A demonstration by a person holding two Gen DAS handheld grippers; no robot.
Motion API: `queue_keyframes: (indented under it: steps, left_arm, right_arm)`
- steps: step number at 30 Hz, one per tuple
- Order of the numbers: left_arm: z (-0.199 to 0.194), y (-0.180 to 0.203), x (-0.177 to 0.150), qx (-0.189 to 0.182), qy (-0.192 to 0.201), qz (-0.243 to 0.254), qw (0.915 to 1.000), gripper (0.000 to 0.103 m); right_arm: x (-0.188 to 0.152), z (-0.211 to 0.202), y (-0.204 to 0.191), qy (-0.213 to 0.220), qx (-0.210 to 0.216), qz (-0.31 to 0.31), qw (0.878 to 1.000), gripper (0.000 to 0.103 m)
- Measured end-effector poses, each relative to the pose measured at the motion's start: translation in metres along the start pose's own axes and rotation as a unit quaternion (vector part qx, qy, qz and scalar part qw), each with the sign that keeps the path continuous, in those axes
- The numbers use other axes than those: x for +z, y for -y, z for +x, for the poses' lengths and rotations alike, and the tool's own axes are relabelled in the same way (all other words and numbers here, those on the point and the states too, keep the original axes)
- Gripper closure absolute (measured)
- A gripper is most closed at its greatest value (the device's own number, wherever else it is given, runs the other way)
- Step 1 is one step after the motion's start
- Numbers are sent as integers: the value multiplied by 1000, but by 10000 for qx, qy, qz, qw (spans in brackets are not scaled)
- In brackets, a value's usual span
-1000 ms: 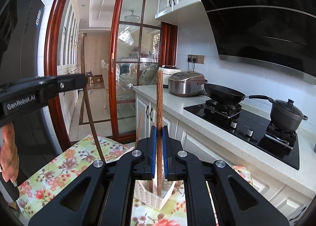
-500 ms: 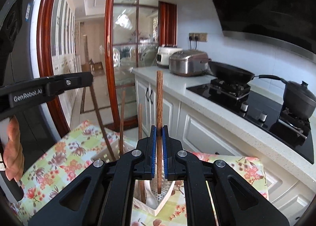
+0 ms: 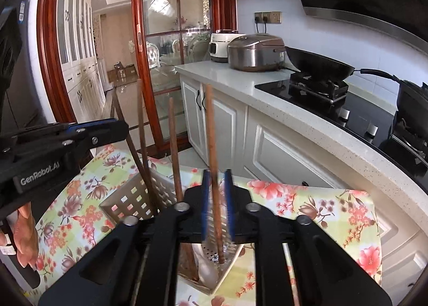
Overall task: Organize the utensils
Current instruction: 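Lower the chopsticks into the caddy while opening both tools, then move both tools back over the remaining brown chopsticks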
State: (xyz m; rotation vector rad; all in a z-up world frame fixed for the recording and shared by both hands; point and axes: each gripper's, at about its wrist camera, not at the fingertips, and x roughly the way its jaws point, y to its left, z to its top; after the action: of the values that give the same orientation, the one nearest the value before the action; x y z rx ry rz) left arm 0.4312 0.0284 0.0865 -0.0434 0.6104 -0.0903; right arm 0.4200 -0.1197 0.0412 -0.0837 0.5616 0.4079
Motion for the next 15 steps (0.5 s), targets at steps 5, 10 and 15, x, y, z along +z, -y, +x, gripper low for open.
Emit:
queue_keyframes:
  steps: [5, 10, 15]
  left_arm:
    - [-18, -9, -9, 191, 188, -121, 9996, 68]
    - [-51, -20, -30, 382, 426, -365, 9977, 45]
    - [-92, -25, -66, 553, 626, -507, 9952, 30]
  right_arm:
    - [-3, -15, 12, 218, -27, 258, 9994, 71]
    - [-17, -47, 20, 376, 9, 508, 9980, 71]
    - [-46, -87, 10, 502, 61, 545, 9972, 71]
